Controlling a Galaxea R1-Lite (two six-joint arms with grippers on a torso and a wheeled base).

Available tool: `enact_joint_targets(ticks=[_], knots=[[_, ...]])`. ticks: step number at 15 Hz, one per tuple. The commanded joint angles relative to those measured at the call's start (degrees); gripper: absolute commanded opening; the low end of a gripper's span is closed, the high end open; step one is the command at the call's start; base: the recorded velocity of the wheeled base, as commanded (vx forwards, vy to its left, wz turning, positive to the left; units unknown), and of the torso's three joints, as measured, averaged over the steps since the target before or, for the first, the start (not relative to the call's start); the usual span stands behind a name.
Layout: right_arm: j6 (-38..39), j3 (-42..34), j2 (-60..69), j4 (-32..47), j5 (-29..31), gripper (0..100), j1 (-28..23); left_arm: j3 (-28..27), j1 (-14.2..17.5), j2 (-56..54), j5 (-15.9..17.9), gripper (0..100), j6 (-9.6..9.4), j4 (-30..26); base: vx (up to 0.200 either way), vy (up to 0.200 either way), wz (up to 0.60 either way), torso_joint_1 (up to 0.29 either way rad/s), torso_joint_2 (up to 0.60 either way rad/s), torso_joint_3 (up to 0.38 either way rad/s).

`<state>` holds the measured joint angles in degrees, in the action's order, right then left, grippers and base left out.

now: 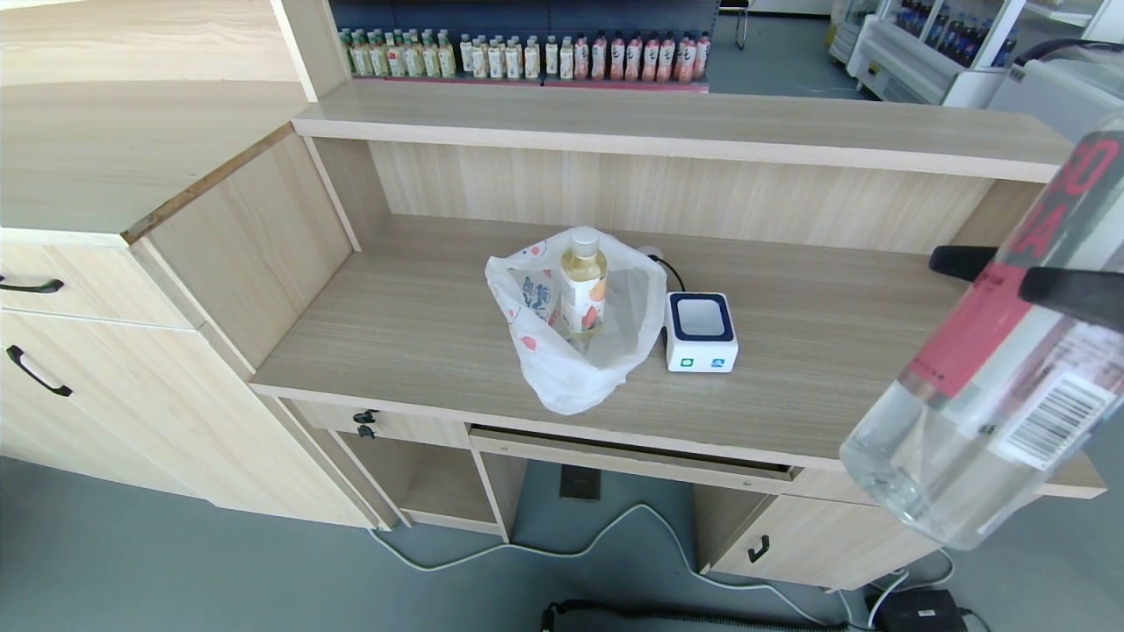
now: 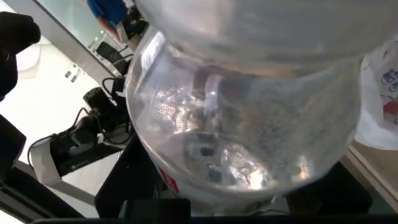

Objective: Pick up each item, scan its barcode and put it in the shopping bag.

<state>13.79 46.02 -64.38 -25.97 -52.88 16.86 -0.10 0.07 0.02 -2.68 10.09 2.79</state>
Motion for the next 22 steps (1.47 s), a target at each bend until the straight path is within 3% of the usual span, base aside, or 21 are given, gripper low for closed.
enact_joint_targets(ticks=[1, 4, 6, 11, 14, 16, 20, 22], knots=[[-19.68, -2.78, -8.48, -1.81, 0.06, 0, -20.02, 0.01, 0.01, -0.02, -0.04, 100, 0.01, 0.02, 0.0, 0.0, 0.0, 0.0, 0.0, 0.0], [-50.09, -3.83, -16.57, -6.99, -0.2, 0, -38.83, 0.01, 0.01, -0.02, -0.04, 100, 0.01, 0.02, 0.0, 0.0, 0.0, 0.0, 0.0, 0.0], [-56.94, -1.9, -18.24, -7.34, -0.29, 0, -42.44, 0.01, 0.01, -0.02, -0.04, 100, 0.01, 0.02, 0.0, 0.0, 0.0, 0.0, 0.0, 0.0], [-69.25, 0.65, -22.46, -14.55, -0.2, 0, -42.52, 0.01, 0.01, -0.02, -0.04, 100, 0.01, 0.02, 0.0, 0.0, 0.0, 0.0, 0.0, 0.0], [-74.52, 3.11, -24.48, -14.9, 0.15, 0, -42.61, 0.01, 0.01, -0.02, -0.04, 100, 0.01, 0.02, 0.0, 0.0, 0.0, 0.0, 0.0, 0.0], [-80.58, 4.17, -26.59, -17.01, 3.66, 0, -41.38, 0.01, 0.01, -0.02, -0.04, 100, 0.01, 0.02, 0.0, 0.0, 0.6, 0.002, 0.0, 0.0], [-81.38, 4.25, -35.55, -31.16, 3.93, 0, -34.7, 0.01, 0.01, -0.02, -0.04, 100, 0.01, 0.02, 0.0, 0.0, 0.6, 0.001, 0.01, 0.004], [-82.96, 4.34, -40.3, -36.61, 3.84, 0, -32.59, 0.01, 0.01, -0.02, -0.04, 100, 0.01, 0.02, 0.0, 0.0, 0.0, 0.0, 0.0, 0.0]])
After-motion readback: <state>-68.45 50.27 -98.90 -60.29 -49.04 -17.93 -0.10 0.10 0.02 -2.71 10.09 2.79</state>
